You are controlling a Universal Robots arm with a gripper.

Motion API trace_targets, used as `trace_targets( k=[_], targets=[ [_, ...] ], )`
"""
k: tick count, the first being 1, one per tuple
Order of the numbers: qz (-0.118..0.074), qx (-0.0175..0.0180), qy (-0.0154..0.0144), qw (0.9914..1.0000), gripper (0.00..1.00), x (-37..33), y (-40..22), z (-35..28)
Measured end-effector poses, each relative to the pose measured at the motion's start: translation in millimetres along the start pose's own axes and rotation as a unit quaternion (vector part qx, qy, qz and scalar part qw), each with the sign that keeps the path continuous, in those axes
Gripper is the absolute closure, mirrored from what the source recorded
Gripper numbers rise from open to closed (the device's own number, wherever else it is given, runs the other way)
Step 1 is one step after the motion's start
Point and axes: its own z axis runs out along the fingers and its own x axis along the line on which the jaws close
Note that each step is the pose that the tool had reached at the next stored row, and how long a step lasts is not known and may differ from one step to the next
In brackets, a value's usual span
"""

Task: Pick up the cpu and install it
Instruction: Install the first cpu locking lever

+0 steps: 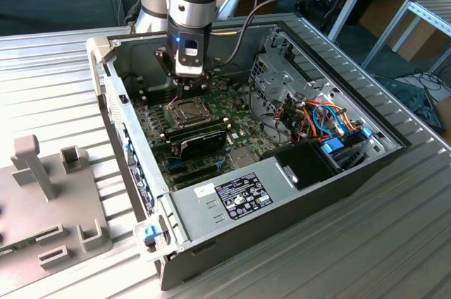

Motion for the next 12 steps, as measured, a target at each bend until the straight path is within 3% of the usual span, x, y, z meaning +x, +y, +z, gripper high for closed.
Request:
trace_targets(
  k=[4,12],
  targets=[
    [-0.013,0.0001,0.0002,0.99992,0.89,0.0,0.0,0.0],
    [-0.013,0.0000,0.0002,0.99991,0.89,0.0,0.0,0.1]
  ],
)
